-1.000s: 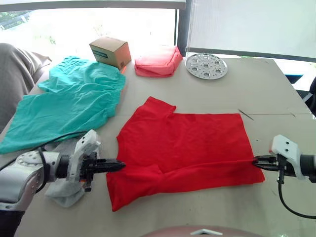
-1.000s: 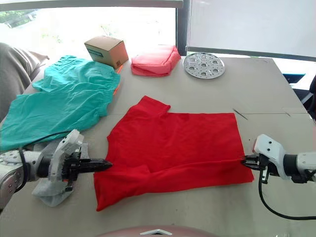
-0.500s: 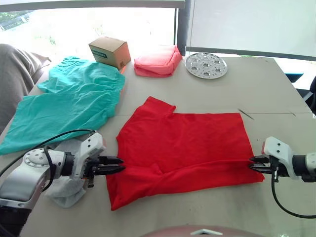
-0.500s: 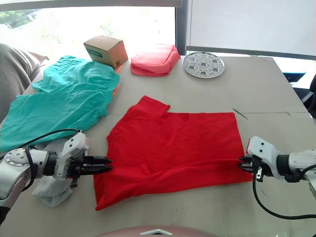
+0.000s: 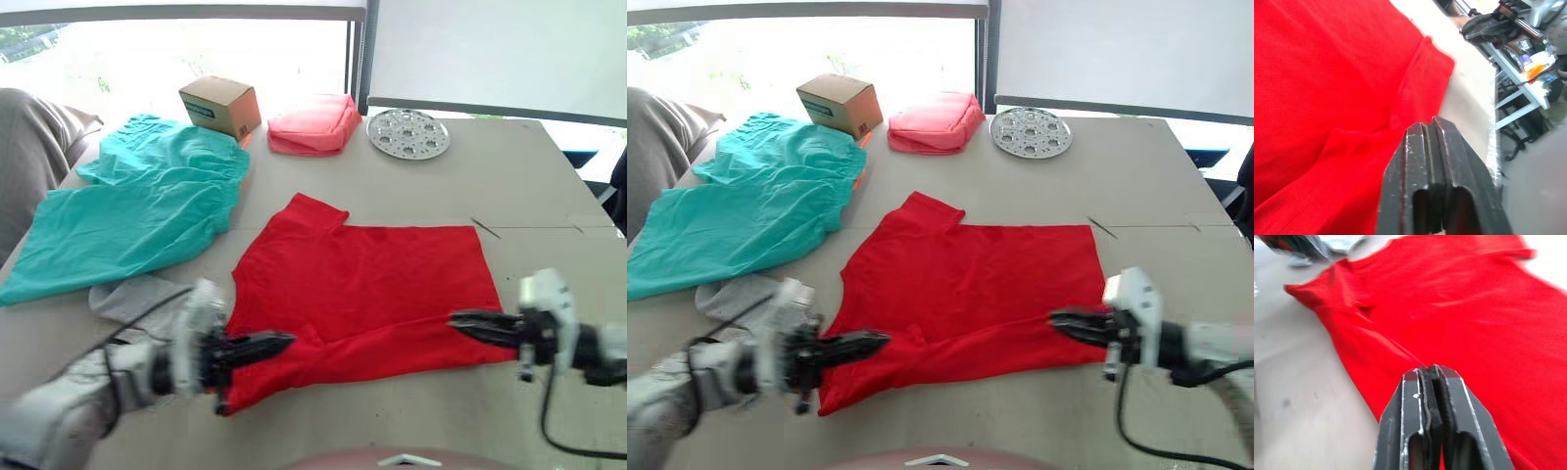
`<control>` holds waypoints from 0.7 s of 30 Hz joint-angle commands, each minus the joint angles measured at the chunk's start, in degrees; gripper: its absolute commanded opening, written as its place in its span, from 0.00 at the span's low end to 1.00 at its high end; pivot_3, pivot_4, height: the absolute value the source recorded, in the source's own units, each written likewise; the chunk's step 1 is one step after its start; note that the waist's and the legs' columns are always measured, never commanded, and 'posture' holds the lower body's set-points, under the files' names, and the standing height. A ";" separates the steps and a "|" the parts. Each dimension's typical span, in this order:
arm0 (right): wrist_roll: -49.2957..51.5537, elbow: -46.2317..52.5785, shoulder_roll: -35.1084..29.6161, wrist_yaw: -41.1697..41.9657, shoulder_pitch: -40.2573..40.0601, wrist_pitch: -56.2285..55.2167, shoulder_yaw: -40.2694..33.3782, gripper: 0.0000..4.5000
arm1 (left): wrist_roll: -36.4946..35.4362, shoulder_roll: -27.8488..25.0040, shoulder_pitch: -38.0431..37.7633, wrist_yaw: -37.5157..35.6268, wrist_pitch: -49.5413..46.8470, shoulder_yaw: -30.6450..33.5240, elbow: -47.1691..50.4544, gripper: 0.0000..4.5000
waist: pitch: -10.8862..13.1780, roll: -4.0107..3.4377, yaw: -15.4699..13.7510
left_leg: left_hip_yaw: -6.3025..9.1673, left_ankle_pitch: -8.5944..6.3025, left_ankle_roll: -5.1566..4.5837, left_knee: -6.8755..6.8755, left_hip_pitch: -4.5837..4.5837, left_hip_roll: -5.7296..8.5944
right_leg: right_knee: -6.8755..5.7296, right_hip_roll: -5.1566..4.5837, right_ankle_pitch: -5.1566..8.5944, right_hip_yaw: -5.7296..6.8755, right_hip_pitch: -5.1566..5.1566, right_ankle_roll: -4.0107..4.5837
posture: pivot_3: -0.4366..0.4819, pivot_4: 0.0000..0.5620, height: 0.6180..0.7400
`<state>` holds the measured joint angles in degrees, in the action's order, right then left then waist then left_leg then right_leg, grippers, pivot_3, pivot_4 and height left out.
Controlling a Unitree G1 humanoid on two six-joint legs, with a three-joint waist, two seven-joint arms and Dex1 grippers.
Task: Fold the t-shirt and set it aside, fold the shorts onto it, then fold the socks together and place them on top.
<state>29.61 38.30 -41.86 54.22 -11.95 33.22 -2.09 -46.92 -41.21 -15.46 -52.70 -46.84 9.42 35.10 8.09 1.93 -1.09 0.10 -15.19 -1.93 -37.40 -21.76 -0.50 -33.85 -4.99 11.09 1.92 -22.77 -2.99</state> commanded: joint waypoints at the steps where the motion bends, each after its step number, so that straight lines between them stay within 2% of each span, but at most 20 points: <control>1: -8.05 -1.81 4.12 -2.21 3.30 -5.25 13.35 0.00 | 7.24 1.52 3.05 1.94 4.33 -9.08 -0.31 0.02 | -0.01 -0.02 0.02 | 0.01 0.00 0.00 0.06 0.00 0.01 | 0.03 0.03 -0.02 0.00 -0.01 0.04 | 0.48 0.27 0.99; 5: -14.12 -9.18 4.99 -2.11 6.20 -8.40 20.57 0.00 | 14.24 -0.75 4.40 -1.55 9.42 -15.17 -7.43 0.02 | -0.04 -0.13 0.18 | 0.01 0.00 -0.01 0.06 0.01 0.03 | 0.03 0.05 -0.01 -0.02 -0.01 0.05 | 0.48 0.27 0.99; 8: -16.93 -14.45 2.15 -2.39 5.33 -10.73 19.39 0.00 | 18.31 -2.43 4.67 -3.73 14.38 -16.04 -13.61 0.02 | -0.10 -0.27 0.12 | 0.01 0.00 -0.01 0.04 0.02 0.05 | 0.02 0.04 0.03 0.01 -0.06 -0.02 | 0.48 0.27 0.99; 10: -15.32 -15.65 0.71 -2.93 3.58 -10.58 15.63 0.00 | 19.59 -3.56 4.00 -5.19 17.20 -15.33 -16.40 0.02 | -0.26 -0.20 -0.09 | 0.04 0.00 -0.02 0.05 0.05 0.04 | 0.03 0.01 0.11 0.03 -0.02 -0.15 | 0.48 0.27 0.99; 14: -9.54 -16.23 -5.45 -0.25 -8.75 -11.92 -1.62 0.00 | 21.35 -7.52 -1.74 -9.53 25.82 -10.91 -23.03 0.02 | -0.55 -0.40 -0.71 | 0.01 -0.06 -0.11 0.01 0.01 0.06 | 0.08 -0.11 0.12 0.02 -0.01 -0.17 | 0.48 0.27 0.99; 17: -5.59 -18.60 -5.72 0.23 -15.08 -11.38 -12.00 0.00 | 20.44 -8.24 -4.34 -11.21 29.85 -7.21 -26.20 0.02 | -1.06 -0.57 -1.06 | -0.06 -0.08 -0.12 0.07 0.09 0.00 | 0.09 -0.09 0.14 0.02 0.00 -0.19 | 0.48 0.27 0.99; 21: -2.73 -20.20 -4.53 1.22 -19.36 -10.84 -18.59 0.00 | 17.32 -7.00 -5.54 -12.95 32.89 -2.41 -27.13 0.02 | -1.14 -0.76 -1.00 | -0.13 -0.10 -0.08 0.07 0.14 -0.14 | 0.07 -0.04 0.18 0.02 -0.01 -0.25 | 0.48 0.27 0.99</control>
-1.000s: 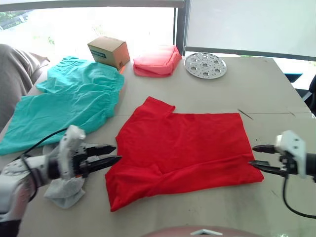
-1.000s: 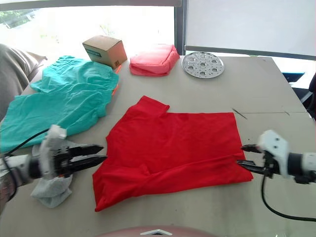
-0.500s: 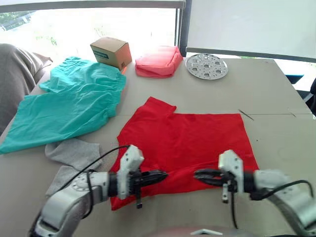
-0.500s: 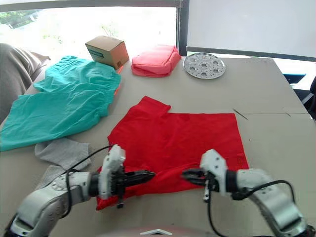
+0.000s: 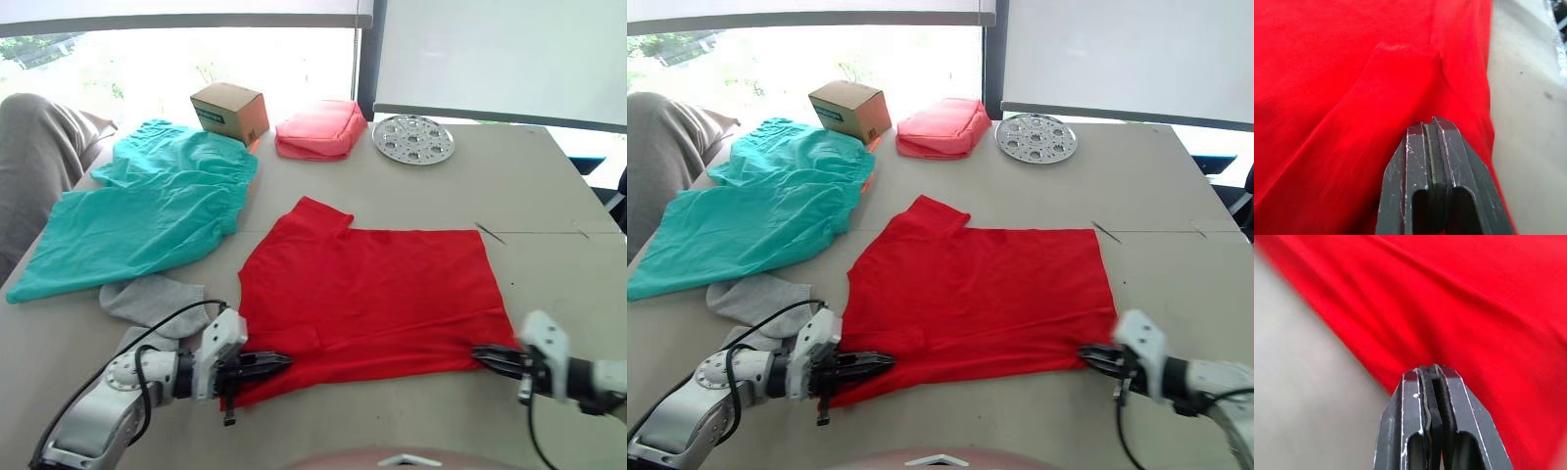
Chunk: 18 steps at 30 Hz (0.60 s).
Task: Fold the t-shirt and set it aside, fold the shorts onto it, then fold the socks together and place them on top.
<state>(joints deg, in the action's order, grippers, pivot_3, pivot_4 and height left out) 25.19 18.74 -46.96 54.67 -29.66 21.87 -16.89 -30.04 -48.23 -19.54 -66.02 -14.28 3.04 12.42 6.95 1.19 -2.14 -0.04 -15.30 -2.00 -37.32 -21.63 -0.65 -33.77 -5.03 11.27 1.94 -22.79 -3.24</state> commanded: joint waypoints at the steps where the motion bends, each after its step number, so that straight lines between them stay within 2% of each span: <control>1: 3.17 0.22 1.24 0.91 -2.19 1.20 -4.62 0.00 | -2.26 0.45 -1.94 -0.46 -0.33 5.82 -3.06 0.02 | 0.01 -0.02 0.11 | 0.00 -0.05 0.08 0.00 0.00 -0.03 | 0.00 0.02 0.00 0.00 -0.01 -0.01 | 0.48 0.27 0.99; 7: 9.47 9.31 3.89 0.83 -1.41 2.70 -5.57 0.00 | -18.24 -1.40 -4.58 -0.11 -14.13 17.89 4.91 0.02 | 0.33 0.11 0.08 | 0.01 0.00 0.00 0.01 -0.29 -0.12 | -0.03 0.06 0.02 0.03 -0.31 -0.03 | 0.48 0.27 0.99; 8: 9.43 10.76 4.04 0.28 -0.52 2.76 -4.93 0.14 | -19.92 -1.62 -4.60 0.77 -16.27 19.87 5.33 0.16 | 0.34 0.11 0.03 | 0.01 0.00 0.00 0.01 -0.28 -0.12 | -0.04 0.06 0.02 0.04 -0.31 -0.03 | 0.48 0.27 0.99; 9: 9.00 11.93 3.99 -0.09 0.68 2.76 -3.67 0.21 | -21.74 -1.38 -4.00 2.46 -18.29 21.72 5.64 0.22 | 0.35 0.09 0.02 | 0.01 0.00 0.00 0.00 -0.27 -0.12 | -0.03 0.05 0.02 0.03 -0.30 -0.03 | 0.48 0.27 0.99; 11: 8.11 12.75 4.61 -2.71 5.03 3.77 -1.10 0.43 | -23.85 -0.10 -1.16 7.44 -21.28 23.30 6.27 0.44 | 0.35 0.14 0.01 | 0.00 0.00 0.00 -0.01 -0.26 -0.11 | -0.04 0.05 0.02 0.03 -0.30 -0.04 | 0.48 0.27 0.99; 13: 7.26 12.32 5.02 -5.34 9.76 5.45 1.23 0.65 | -24.92 1.78 2.71 13.12 -23.64 23.00 6.84 0.65 | 0.37 0.15 -0.05 | 0.01 0.00 0.00 -0.05 -0.24 -0.07 | -0.05 0.05 0.02 0.04 -0.26 -0.04 | 0.48 0.27 0.99; 15: 4.05 10.35 6.42 -11.29 17.21 7.77 4.23 0.82 | -23.28 4.32 8.31 21.95 -26.14 20.94 6.96 0.82 | 0.46 0.21 -0.09 | 0.01 0.01 0.00 -0.06 -0.23 0.01 | -0.05 0.02 0.02 0.02 -0.23 -0.04 | 0.48 0.27 0.99; 16: 3.79 9.90 7.05 -13.20 20.18 9.03 5.08 0.96 | -22.86 5.18 10.16 24.53 -27.09 20.15 7.51 0.95 | 0.49 0.29 -0.09 | 0.02 0.01 -0.01 -0.07 -0.24 0.04 | -0.07 0.03 0.01 0.02 -0.22 -0.03 | 0.48 0.27 0.99; 17: 3.52 10.03 7.03 -14.19 22.27 10.29 5.80 1.00 | -23.24 5.20 10.94 25.64 -28.50 19.65 8.66 0.99 | 0.54 0.36 -0.03 | 0.04 0.02 -0.01 -0.07 -0.25 0.07 | -0.07 0.05 0.00 0.02 -0.23 -0.02 | 0.48 0.27 0.99; 18: 3.42 10.24 6.77 -14.69 23.57 11.48 6.20 1.00 | -23.57 4.97 11.09 25.88 -29.48 19.49 9.67 0.99 | 0.54 0.39 -0.02 | 0.06 0.02 -0.01 -0.07 -0.25 0.07 | -0.07 0.08 -0.07 0.01 -0.22 0.10 | 0.48 0.27 0.99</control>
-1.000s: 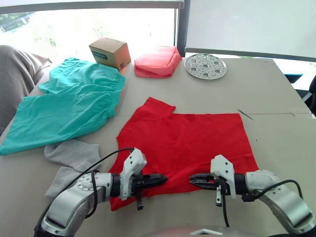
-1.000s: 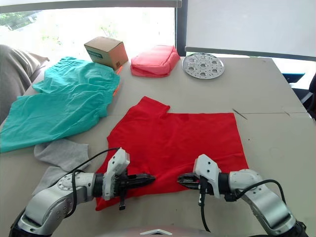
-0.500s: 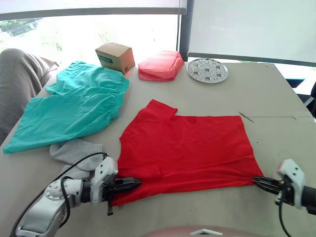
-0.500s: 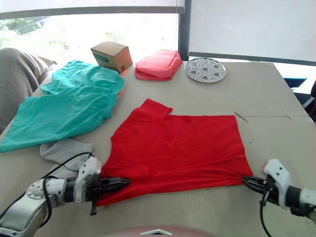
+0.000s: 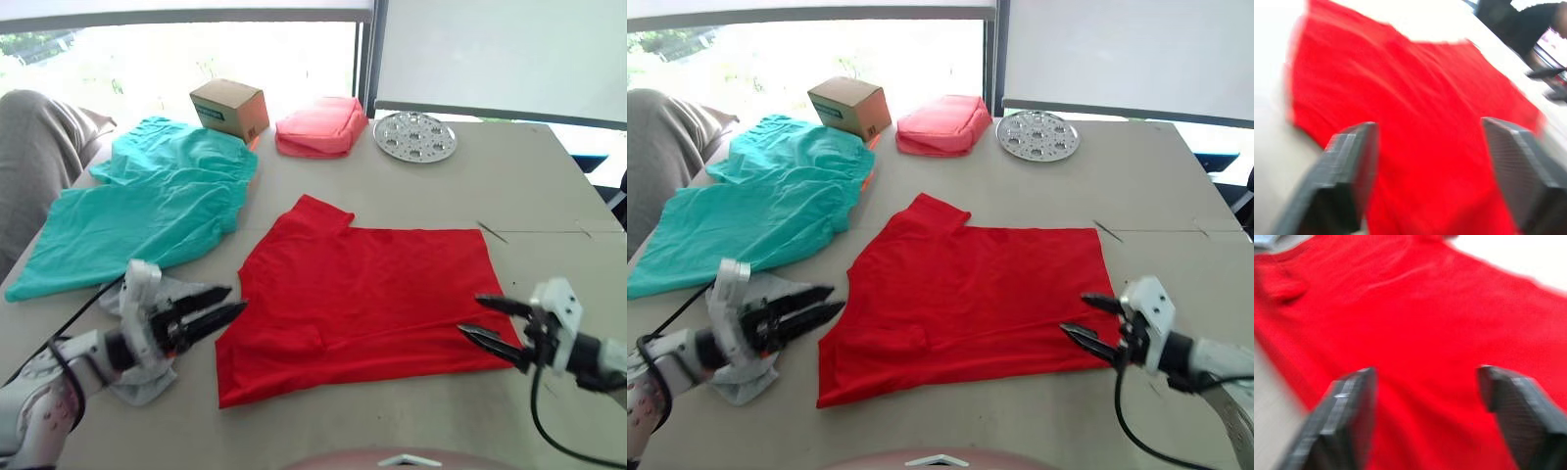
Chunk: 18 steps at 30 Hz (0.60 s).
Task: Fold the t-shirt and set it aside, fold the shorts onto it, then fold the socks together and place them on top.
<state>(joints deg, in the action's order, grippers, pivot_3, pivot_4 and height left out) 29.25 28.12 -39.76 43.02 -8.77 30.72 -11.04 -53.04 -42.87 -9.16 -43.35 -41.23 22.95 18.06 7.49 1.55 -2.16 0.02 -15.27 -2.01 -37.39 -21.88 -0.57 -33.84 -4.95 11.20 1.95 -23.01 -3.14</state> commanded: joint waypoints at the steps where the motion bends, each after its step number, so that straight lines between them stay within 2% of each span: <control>1: -0.69 1.19 -1.41 -2.13 3.14 3.00 0.75 1.00 | -0.85 -0.85 0.36 2.71 -3.12 -0.46 4.86 0.99 | -0.04 0.11 0.04 | 0.02 0.00 0.00 0.01 -0.04 0.02 | -0.01 0.00 -0.08 -0.01 0.00 0.14 | 0.48 0.27 0.99; 5: -4.85 0.77 -5.12 1.08 3.60 -2.26 1.95 1.00 | 3.98 -1.87 0.06 1.91 -0.37 -1.23 5.62 0.99 | 0.04 -0.02 -0.04 | 0.03 0.00 0.00 0.08 -0.06 0.08 | 0.03 0.00 -0.07 -0.04 0.00 0.18 | 0.48 0.27 0.99; 8: -4.59 0.84 -8.42 7.38 1.72 -5.00 1.64 1.00 | 2.72 -3.36 -3.18 -5.75 0.66 -1.69 9.14 0.99 | 0.06 -0.04 0.08 | -0.01 0.00 -0.01 0.04 -0.01 0.08 | 0.02 0.00 -0.06 -0.05 0.01 0.15 | 0.48 0.27 0.99; 10: -4.12 3.34 -12.41 14.82 -4.67 -7.93 0.15 1.00 | -0.22 -5.76 -8.22 -12.95 -0.26 0.19 12.68 0.99 | 0.10 -0.02 0.09 | -0.07 0.00 -0.01 0.02 0.01 0.05 | 0.05 -0.03 0.02 -0.08 0.01 0.01 | 0.48 0.27 0.99; 12: -2.82 5.11 -14.69 19.47 -10.48 -9.33 -2.48 1.00 | 4.79 -8.14 -13.96 -18.84 4.47 -0.12 15.07 0.99 | 0.15 -0.04 -0.05 | -0.02 -0.01 -0.01 0.07 -0.03 0.03 | 0.09 -0.05 0.07 -0.04 -0.01 -0.05 | 0.48 0.27 0.99; 15: -5.05 4.49 -15.10 20.94 -14.84 -13.53 -4.18 1.00 | 12.94 -8.68 -21.86 -23.93 13.10 -1.78 17.06 0.99 | 0.18 -0.03 0.08 | -0.07 -0.01 -0.01 0.07 0.02 0.00 | 0.08 -0.05 0.10 -0.05 0.01 -0.01 | 0.48 0.27 0.99; 18: -11.70 0.51 -14.60 20.44 -17.72 -21.12 -3.75 1.00 | 23.39 -7.92 -24.51 -27.09 26.49 -3.94 11.25 0.99 | 0.21 -0.10 0.03 | -0.32 -0.05 0.06 0.05 0.12 -0.04 | 0.09 -0.10 0.12 -0.22 0.00 -0.06 | 0.48 0.27 0.99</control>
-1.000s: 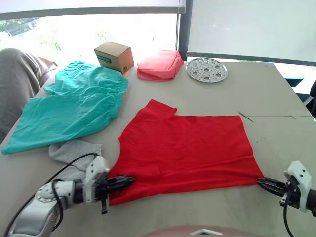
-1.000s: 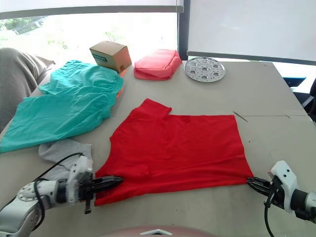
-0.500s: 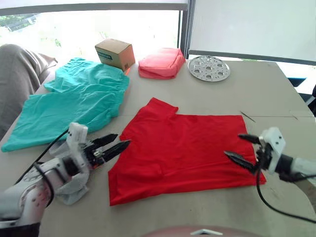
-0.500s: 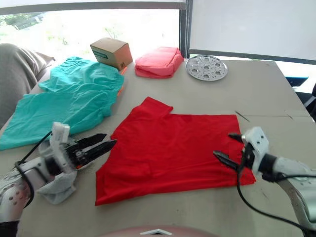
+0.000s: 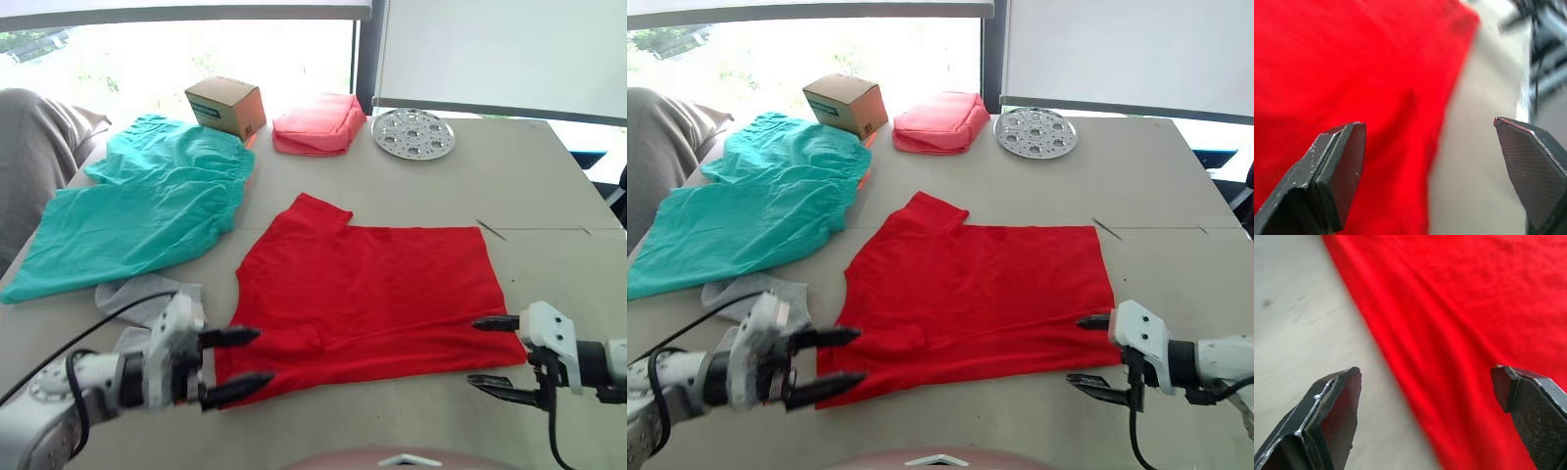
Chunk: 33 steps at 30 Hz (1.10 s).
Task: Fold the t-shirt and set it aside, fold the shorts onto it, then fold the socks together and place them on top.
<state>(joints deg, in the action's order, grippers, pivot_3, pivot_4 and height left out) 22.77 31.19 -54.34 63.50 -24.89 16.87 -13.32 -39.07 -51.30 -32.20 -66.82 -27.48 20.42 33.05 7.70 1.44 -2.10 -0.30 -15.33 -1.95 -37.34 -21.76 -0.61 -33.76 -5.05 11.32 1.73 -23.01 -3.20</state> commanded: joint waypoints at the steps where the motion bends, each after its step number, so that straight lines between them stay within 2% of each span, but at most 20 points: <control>1: -6.37 -3.82 0.04 0.04 -2.35 -8.83 -1.60 1.00 | 11.24 0.75 -1.84 -4.42 15.66 -1.63 -5.30 0.99 | -0.03 0.09 -0.15 | -0.03 -0.11 0.18 0.00 0.00 -0.01 | 0.01 0.00 0.00 -0.01 -0.01 -0.01 | 0.48 0.27 0.99; 8: -9.62 -11.67 0.50 0.11 -4.35 -15.97 -2.89 1.00 | 16.13 0.95 -4.81 -8.59 25.09 -2.74 -11.02 0.99 | -0.03 0.20 -0.15 | -0.06 -0.03 -0.09 -0.01 -0.14 -0.03 | 0.01 -0.01 0.00 0.00 -0.14 0.00 | 0.48 0.27 0.99; 15: -11.44 -19.86 1.08 -0.59 0.76 -19.57 -0.47 1.00 | 19.92 1.67 -2.64 -7.06 28.27 -5.34 -15.85 0.99 | -0.02 0.17 -0.13 | -0.21 -0.03 -0.11 -0.02 -0.07 -0.12 | 0.01 -0.01 0.00 -0.04 -0.14 -0.01 | 0.48 0.27 0.99; 16: -11.96 -20.68 1.46 -0.76 1.82 -19.66 0.74 0.88 | 20.68 1.80 -2.06 -6.76 28.81 -6.17 -16.53 0.88 | -0.03 0.16 -0.15 | -0.22 -0.03 -0.11 -0.02 -0.07 -0.11 | 0.00 -0.01 0.00 -0.04 -0.14 -0.01 | 0.48 0.27 0.99; 17: -12.44 -21.47 1.82 -0.93 2.82 -19.70 1.79 0.82 | 21.28 1.96 -1.50 -6.39 29.08 -6.97 -17.02 0.82 | -0.05 0.16 -0.17 | -0.22 -0.03 -0.12 -0.01 -0.05 -0.11 | -0.01 0.00 0.00 -0.04 -0.13 -0.01 | 0.48 0.27 0.99; 19: -12.32 -22.22 2.17 -0.68 3.92 -18.69 3.12 0.61 | 21.36 2.34 -0.53 -5.45 28.57 -8.04 -17.14 0.61 | -0.12 0.17 -0.16 | -0.21 -0.03 -0.13 0.00 -0.03 -0.11 | -0.03 0.02 0.00 -0.04 -0.13 -0.01 | 0.48 0.27 0.99; 24: -11.73 -22.31 1.53 0.70 3.98 -17.51 4.23 0.06 | 20.99 1.88 0.32 -4.62 28.12 -9.20 -16.16 0.05 | -0.32 0.48 0.29 | -0.37 -0.04 -0.15 -0.01 0.04 -0.24 | -0.03 0.02 0.00 -0.08 -0.10 -0.01 | 0.48 0.27 0.99; 25: -11.57 -22.15 1.34 0.92 3.93 -17.25 4.23 0.03 | 20.96 1.65 0.23 -4.73 28.31 -9.27 -16.17 0.02 | -0.33 0.48 0.36 | -0.42 -0.04 -0.15 -0.01 0.05 -0.28 | -0.03 0.02 0.00 -0.08 -0.10 -0.01 | 0.48 0.27 0.99; 29: -10.75 -20.84 0.33 1.84 3.54 -15.90 3.71 0.03 | 19.99 0.68 -0.78 -6.36 28.72 -9.05 -16.28 0.02 | -0.32 0.47 0.38 | -0.55 -0.05 -0.16 -0.02 0.10 -0.34 | -0.03 -0.01 0.00 -0.08 -0.13 -0.01 | 0.48 0.27 0.99; 33: -8.94 -17.98 -1.90 4.31 0.47 -13.56 1.89 0.03 | 17.93 -1.35 -4.89 -10.24 28.47 -8.17 -15.35 0.02 | -0.26 0.37 0.27 | -0.55 -0.10 -0.17 0.00 0.09 -0.36 | -0.06 0.00 -0.01 -0.06 -0.16 -0.01 | 0.48 0.27 0.99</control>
<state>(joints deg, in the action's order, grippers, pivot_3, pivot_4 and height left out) 13.04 11.93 -54.80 66.14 -22.68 2.01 -9.71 -21.01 -51.62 -34.56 -74.70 1.52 12.66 17.40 7.44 1.80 -1.83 -0.85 -15.43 -2.11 -37.35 -21.71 -0.98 -33.84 -5.03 11.31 1.68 -23.22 -3.21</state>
